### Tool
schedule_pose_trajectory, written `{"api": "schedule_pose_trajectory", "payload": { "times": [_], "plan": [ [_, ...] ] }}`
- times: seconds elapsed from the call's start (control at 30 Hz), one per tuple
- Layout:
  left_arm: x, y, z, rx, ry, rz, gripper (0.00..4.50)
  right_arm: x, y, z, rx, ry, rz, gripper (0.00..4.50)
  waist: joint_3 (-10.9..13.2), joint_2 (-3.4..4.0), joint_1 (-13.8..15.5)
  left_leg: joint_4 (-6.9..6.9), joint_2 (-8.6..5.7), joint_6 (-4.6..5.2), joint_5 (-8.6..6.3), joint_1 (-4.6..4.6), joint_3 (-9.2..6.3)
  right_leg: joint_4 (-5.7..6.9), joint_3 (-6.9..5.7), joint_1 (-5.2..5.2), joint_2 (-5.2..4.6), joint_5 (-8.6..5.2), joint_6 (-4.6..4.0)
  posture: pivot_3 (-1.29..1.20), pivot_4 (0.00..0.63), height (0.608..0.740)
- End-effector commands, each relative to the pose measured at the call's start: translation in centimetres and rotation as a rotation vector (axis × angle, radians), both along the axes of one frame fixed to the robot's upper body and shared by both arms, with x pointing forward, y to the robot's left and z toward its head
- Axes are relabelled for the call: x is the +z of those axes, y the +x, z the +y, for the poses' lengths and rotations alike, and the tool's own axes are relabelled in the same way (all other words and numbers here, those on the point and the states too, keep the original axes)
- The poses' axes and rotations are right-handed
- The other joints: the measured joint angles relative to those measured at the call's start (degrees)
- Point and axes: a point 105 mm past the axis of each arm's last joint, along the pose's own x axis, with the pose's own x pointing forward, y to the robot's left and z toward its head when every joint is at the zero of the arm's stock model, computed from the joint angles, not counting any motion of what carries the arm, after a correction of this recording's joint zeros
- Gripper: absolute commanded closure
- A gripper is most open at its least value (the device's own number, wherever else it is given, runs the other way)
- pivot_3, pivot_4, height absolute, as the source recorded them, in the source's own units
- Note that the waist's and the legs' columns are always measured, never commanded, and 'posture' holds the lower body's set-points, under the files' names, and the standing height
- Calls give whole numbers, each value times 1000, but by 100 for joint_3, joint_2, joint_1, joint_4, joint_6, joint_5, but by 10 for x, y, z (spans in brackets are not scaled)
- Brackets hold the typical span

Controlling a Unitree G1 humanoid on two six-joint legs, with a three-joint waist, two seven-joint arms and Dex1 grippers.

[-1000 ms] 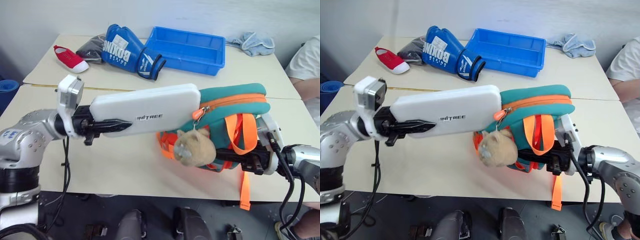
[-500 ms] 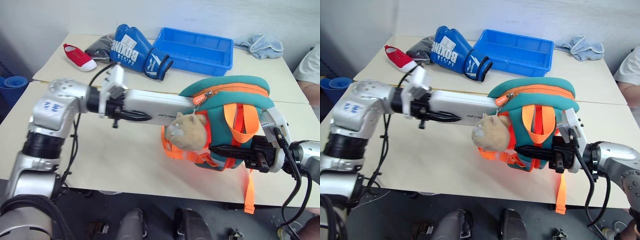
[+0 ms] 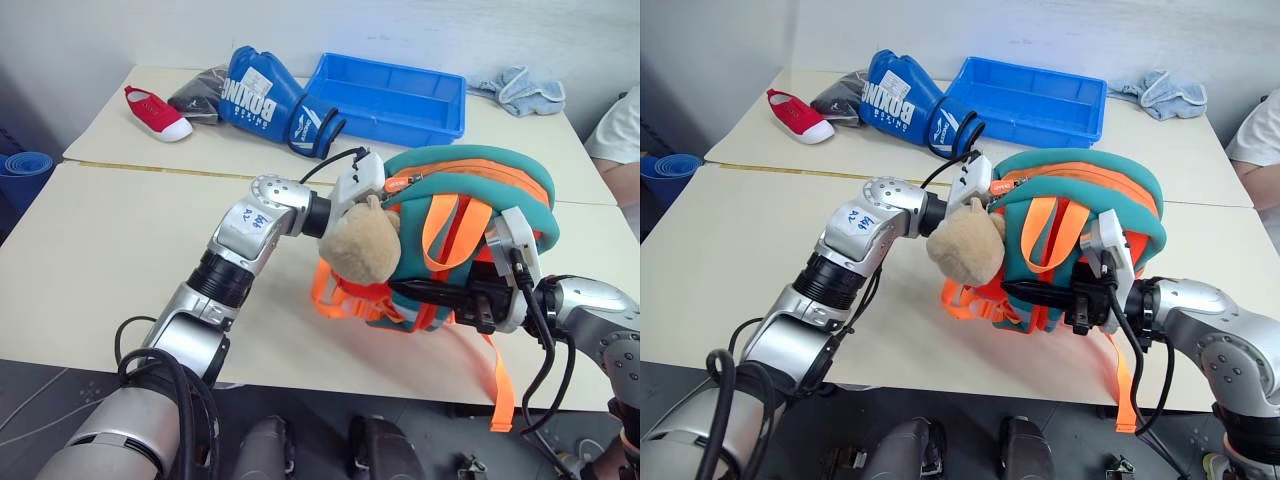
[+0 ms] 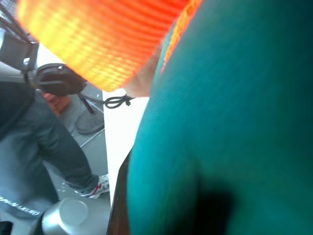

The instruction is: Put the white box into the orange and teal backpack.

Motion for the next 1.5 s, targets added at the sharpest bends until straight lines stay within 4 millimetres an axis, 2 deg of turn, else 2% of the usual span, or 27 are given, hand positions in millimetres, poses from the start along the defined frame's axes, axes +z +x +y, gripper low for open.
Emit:
{"api": "schedule_pose_trajectory", "payload": {
  "times": [0.03, 0.2, 0.3, 0.43, 0.5, 0.6, 0.77, 0.93, 1.1, 1.2, 1.37, 1.5],
  "plan": [
    [16, -2, 11, -36, -110, 10, 1701, 0, 0, 2, -33, 9, -48, 4500, 0, 0, -6, 0, 0, 0, 0, 0, 0, 0, 0, 0, 0, 0, 0, 0, 150, 740],
    [20, 0, 63, -68, -152, 26, 322, -4, -1, -4, -69, 0, -51, 4500, 0, 1, -122, -1, 8, -4, -1, 2, 2, 8, -2, -4, 3, -1, -1, 0, 150, 740],
    [17, 0, 95, -81, -100, -7, 322, -3, 0, -6, -90, 2, -70, 4500, -1, 3, -138, 1, 6, -6, 0, 5, 3, 15, -10, -4, 4, -1, -2, 0, 150, 740],
    [24, -8, 125, -98, -108, -34, 322, 5, 5, -5, -115, 41, -119, 4500, -1, 3, -133, 4, 2, -4, -1, 6, 4, 17, -14, -3, 2, -1, -2, 0, 150, 740],
    [30, -16, 132, -109, -137, -49, 322, 6, 6, -5, -120, 41, -129, 4500, 0, 4, -134, 4, 3, -4, -1, 4, 3, 36, -12, -3, 1, -1, -2, 0, 150, 740],
    [34, -34, 129, -150, -170, -59, 322, 3, 8, -5, -130, 33, -129, 4500, 0, 4, -120, 4, 3, -4, -2, 1, -1, 35, 1, -1, -2, -1, -2, 0, 150, 740],
    [39, -52, 107, -153, -240, -79, 322, -2, 10, -1, -133, 34, -129, 4500, -1, 4, -122, 10, -1, -2, -2, 0, -11, 37, 20, 8, -5, -1, -2, 0, 150, 740],
    [30, -50, 83, -88, -286, -58, 322, -1, 12, 1, -124, 42, -133, 4500, -1, 5, -138, 10, 3, -4, -1, 4, -8, 38, 21, 7, 3, -1, -2, 0, 150, 740],
    [27, -54, 74, -102, -316, -83, 322, 0, 12, 3, -115, 46, -134, 4500, -1, 5, -132, 10, 2, -4, -1, 5, -8, 39, 20, 7, 3, -1, -2, 0, 150, 740],
    [30, -55, 76, -106, -329, -86, 814, -1, 12, 1, -124, 43, -134, 4500, -1, 5, -131, 10, 2, -4, -1, 6, -8, 38, 19, 7, 3, -1, -2, 0, 150, 740],
    [34, -49, 91, -77, -319, -96, 2267, -1, 12, -5, -153, 45, -136, 4500, -1, 5, -134, 10, 3, -4, -1, 6, -7, 37, 18, 6, 3, -1, -2, 0, 150, 740],
    [42, -34, 105, -11, -317, -120, 3272, -4, 9, -11, -181, 43, -128, 4500, -1, 5, -127, 10, 1, -4, -1, 6, -7, 36, 16, 7, 3, -1, -2, 0, 150, 740]
  ]
}}
